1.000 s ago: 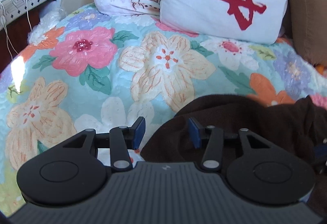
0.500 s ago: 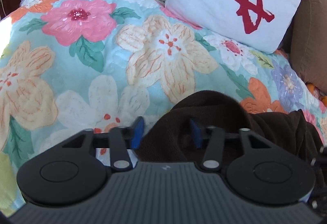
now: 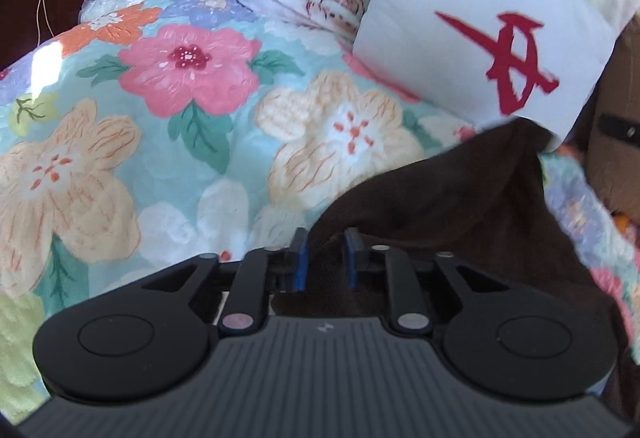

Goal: Fold clothes
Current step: 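Lift and lay the shirt flat with both grippers, then open them, then grasp the shirt hem with the left gripper while the right gripper grasps another hem edge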

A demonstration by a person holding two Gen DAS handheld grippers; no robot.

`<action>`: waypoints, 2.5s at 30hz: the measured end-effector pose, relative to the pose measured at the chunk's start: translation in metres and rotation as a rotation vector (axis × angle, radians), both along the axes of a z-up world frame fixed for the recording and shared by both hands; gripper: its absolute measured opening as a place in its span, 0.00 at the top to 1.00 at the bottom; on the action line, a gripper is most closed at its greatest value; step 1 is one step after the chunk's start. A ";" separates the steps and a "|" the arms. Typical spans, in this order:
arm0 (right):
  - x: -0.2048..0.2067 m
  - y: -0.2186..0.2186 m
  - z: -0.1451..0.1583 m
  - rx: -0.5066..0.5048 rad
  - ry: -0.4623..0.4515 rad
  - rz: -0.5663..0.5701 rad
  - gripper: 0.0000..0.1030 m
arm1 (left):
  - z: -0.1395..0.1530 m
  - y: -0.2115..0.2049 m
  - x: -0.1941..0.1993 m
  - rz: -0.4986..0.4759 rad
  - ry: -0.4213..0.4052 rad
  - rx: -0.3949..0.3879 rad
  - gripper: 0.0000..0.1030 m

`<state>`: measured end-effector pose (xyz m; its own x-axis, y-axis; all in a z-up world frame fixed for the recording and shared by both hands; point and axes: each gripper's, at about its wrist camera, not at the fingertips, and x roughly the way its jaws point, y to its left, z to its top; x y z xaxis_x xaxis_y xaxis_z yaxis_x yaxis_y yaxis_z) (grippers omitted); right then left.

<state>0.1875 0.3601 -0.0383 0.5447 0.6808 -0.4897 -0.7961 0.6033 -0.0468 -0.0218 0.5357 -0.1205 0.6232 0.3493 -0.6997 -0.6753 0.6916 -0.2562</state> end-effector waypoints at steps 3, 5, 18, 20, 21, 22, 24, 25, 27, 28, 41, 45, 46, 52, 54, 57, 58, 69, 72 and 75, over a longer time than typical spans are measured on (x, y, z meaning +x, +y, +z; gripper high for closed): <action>-0.012 -0.021 -0.007 -0.006 0.090 0.022 0.42 | 0.004 -0.014 -0.012 -0.039 0.030 0.021 0.51; -0.025 -0.045 -0.009 0.002 0.162 0.033 0.42 | 0.011 -0.028 -0.022 -0.077 0.059 0.052 0.47; -0.134 -0.239 0.025 0.011 0.274 -0.056 0.41 | 0.111 -0.122 -0.102 -0.261 -0.013 0.295 0.19; -0.144 -0.266 0.033 0.036 0.325 -0.064 0.40 | 0.125 -0.130 -0.115 -0.261 -0.040 0.259 0.14; -0.152 -0.277 0.036 0.027 0.339 -0.079 0.39 | 0.129 -0.133 -0.121 -0.255 -0.046 0.219 0.13; -0.160 -0.286 0.039 0.001 0.339 -0.097 0.38 | 0.129 -0.134 -0.127 -0.242 -0.046 0.170 0.13; -0.176 -0.301 0.043 -0.073 0.304 -0.119 0.38 | 0.124 -0.136 -0.137 -0.225 -0.024 0.065 0.13; -0.184 -0.307 0.045 -0.109 0.285 -0.122 0.38 | 0.121 -0.138 -0.142 -0.224 -0.010 0.022 0.13; -0.200 -0.321 0.051 -0.149 0.285 -0.108 0.38 | 0.116 -0.144 -0.153 -0.243 0.007 -0.012 0.14; -0.207 -0.327 0.055 -0.156 0.297 -0.098 0.38 | 0.115 -0.149 -0.160 -0.255 0.014 -0.006 0.14; -0.295 -0.351 0.037 -0.097 0.465 0.063 0.28 | 0.084 -0.184 -0.216 -0.343 0.071 -0.028 0.14; -0.299 -0.299 -0.030 -0.153 0.391 0.029 0.29 | 0.047 -0.210 -0.209 -0.407 0.127 -0.032 0.14; -0.297 -0.288 -0.039 -0.143 0.410 0.022 0.30 | 0.039 -0.218 -0.208 -0.429 0.130 -0.023 0.14; -0.287 -0.247 -0.046 -0.033 0.433 0.003 0.31 | 0.013 -0.233 -0.192 -0.444 0.148 0.058 0.13; -0.282 -0.237 -0.047 -0.027 0.408 -0.026 0.31 | 0.007 -0.229 -0.186 -0.433 0.134 0.051 0.13; -0.270 -0.236 -0.053 0.073 0.463 -0.099 0.31 | 0.000 -0.221 -0.180 -0.394 0.127 0.022 0.10; -0.269 -0.237 -0.058 0.100 0.491 -0.105 0.31 | 0.000 -0.218 -0.179 -0.381 0.123 0.004 0.09; -0.302 -0.228 -0.092 -0.057 0.413 0.047 0.31 | 0.028 -0.210 -0.189 -0.383 0.085 0.052 0.79; -0.306 -0.226 -0.091 -0.066 0.394 0.084 0.31 | 0.050 -0.200 -0.190 -0.384 0.035 0.041 0.86; -0.310 -0.222 -0.092 -0.099 0.347 0.118 0.31 | 0.071 -0.188 -0.189 -0.375 -0.025 0.035 0.89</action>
